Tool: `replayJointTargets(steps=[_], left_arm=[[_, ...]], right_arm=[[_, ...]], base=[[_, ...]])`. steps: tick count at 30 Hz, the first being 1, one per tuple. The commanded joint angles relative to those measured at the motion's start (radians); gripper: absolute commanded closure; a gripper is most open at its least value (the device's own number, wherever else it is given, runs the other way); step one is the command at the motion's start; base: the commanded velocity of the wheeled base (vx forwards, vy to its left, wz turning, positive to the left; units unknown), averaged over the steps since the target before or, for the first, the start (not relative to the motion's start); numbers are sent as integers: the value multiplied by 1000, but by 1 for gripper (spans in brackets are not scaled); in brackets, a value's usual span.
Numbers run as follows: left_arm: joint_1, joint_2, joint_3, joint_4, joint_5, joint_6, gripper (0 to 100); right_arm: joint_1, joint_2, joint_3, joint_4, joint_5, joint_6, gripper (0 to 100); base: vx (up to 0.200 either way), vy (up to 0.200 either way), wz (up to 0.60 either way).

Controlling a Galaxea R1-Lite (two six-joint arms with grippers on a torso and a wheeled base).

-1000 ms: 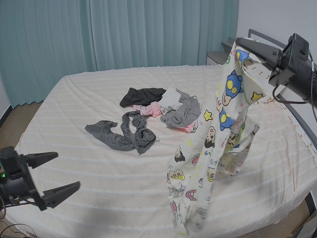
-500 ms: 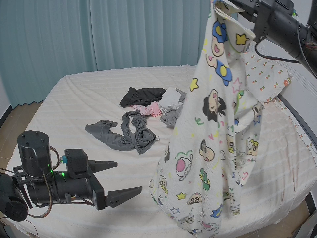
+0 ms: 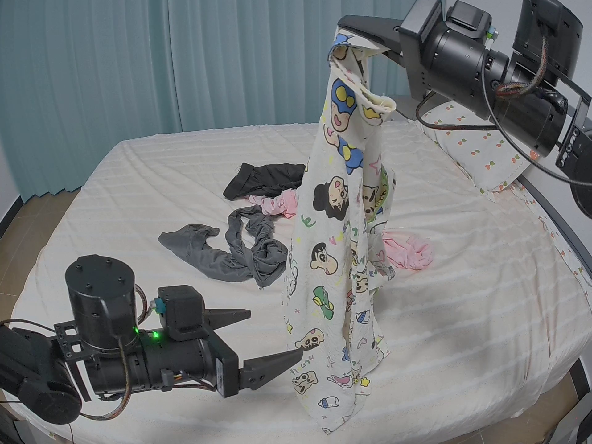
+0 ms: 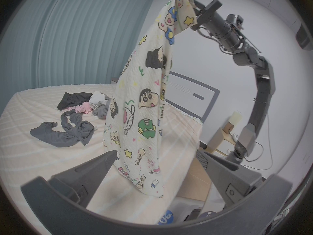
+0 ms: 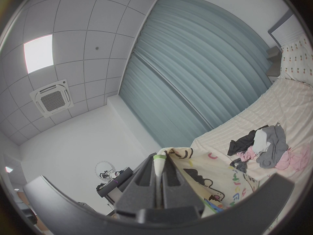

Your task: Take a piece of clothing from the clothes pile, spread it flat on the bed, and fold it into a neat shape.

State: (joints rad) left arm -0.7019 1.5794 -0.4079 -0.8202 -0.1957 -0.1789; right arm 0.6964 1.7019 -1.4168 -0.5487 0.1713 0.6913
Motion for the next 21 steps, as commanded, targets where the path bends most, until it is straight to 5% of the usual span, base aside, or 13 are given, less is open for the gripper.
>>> replayJointTargets(steps=[1,9,21], left_arm=[[-27,168,-75,-77,61,-17,0],[-142,314,-141,-290,90,-182,0],[-160,367,-163,-315,121,-215,0]], right_arm=[[38,7,1,10,-33,1,100],[34,7,-1,27,-41,11,100],[32,16,1,27,-41,19,100]], base=[[0,0,0],[0,0,0],[0,0,0]])
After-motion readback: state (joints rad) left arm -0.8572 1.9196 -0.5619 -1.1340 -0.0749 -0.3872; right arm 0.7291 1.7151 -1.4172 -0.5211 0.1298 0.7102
